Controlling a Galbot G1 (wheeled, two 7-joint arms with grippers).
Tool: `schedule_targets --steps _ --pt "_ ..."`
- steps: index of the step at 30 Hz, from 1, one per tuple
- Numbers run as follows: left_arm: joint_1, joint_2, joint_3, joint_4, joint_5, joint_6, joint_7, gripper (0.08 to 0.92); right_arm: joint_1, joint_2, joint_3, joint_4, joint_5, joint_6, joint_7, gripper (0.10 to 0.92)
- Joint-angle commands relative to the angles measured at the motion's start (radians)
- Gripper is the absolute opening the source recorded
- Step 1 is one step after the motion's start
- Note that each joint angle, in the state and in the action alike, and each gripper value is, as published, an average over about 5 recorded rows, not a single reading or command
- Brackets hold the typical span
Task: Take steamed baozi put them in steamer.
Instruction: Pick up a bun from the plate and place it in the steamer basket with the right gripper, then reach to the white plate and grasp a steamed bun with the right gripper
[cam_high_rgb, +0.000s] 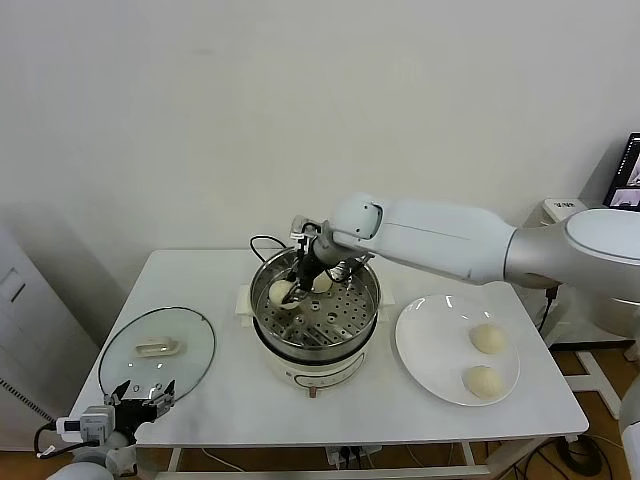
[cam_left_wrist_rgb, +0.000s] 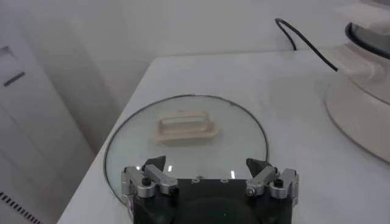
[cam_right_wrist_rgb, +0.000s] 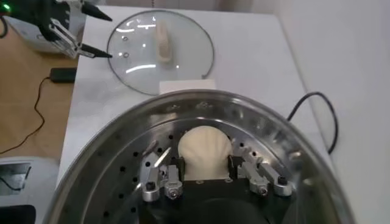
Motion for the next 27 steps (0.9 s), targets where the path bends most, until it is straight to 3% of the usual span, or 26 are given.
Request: schedule_targets --steps 1,5,15,19,27 --pt "0.002 0.001 -0.002 0.001 0.000 0.000 0.000 0.823 -0.040 0.040 0.004 -0.026 -0.015 -0.021 0.036 0.458" --pt "0.002 0.000 -0.004 0.001 0.000 0.000 -0.001 0.823 -0.040 0.037 0.006 -0.026 -0.019 -0.027 0.038 0.479" --pt "0.002 0.001 -0.008 0.002 -0.003 -0.001 -0.002 0.823 0.068 -0.031 0.014 -0.007 -0.055 -0.009 -0.063 0.751" --pt "0.001 0.003 -0.009 0.000 -0.004 -0.001 -0.003 0.823 0.190 -0.160 -0.027 0.047 -0.086 0.024 -0.187 0.814" --pt "-0.020 0.016 0.006 -0.001 -0.007 0.003 -0.002 0.823 0.426 -0.532 -0.232 0.234 -0.247 0.152 -0.429 0.823"
